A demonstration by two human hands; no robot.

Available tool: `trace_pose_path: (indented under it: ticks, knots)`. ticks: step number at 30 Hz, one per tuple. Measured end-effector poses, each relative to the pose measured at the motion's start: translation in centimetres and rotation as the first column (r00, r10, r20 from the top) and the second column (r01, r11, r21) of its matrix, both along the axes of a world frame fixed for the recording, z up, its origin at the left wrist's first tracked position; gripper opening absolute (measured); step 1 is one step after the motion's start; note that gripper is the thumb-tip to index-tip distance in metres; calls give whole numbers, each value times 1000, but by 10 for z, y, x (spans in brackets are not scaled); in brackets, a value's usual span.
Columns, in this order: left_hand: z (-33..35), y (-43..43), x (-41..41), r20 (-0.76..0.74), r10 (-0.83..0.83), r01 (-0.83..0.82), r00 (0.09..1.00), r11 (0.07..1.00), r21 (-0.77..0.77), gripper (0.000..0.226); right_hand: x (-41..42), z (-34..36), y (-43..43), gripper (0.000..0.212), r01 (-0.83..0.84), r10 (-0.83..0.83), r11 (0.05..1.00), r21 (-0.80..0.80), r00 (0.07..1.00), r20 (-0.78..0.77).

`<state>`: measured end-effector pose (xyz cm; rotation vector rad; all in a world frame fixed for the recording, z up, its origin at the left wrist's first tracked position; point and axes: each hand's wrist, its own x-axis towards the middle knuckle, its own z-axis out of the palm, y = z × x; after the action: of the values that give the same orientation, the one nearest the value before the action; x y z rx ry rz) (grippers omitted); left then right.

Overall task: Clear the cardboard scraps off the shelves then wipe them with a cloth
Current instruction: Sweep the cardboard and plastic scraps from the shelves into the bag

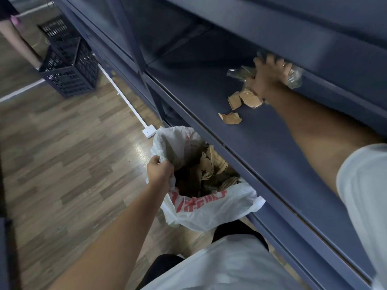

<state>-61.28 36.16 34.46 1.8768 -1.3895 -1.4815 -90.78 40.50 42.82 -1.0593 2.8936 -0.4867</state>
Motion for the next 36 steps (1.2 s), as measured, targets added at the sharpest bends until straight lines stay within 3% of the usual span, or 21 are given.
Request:
trace_pose_path:
  ticks: [3,9,14,25,31,36]
  knots:
    - [-6,1,-4,-2,7,-7,1000,1000,0,49,-10,-5,2,59,-82,74,996,26,972,224]
    - [-4,8,-11,-23,32,-32,999,999,1,24,-8,-40,-3,81,-178,99,932,316,963,249]
    - [-1,10,-12,-25,6,-5,1000,999,42,42,22,-49,3,91,-199,126,909,365,968,215]
    - [7,12,-2,25,-83,82,996,995,49,58,111,-62,40,85,-306,250,882,358,949,193]
    - [7,14,1,-19,-97,98,995,995,28,38,180,-72,57,74,-393,426,779,488,904,48]
    - [4,15,0,-54,-88,90,995,996,23,35,225,-81,67,65,-503,431,724,472,864,260]
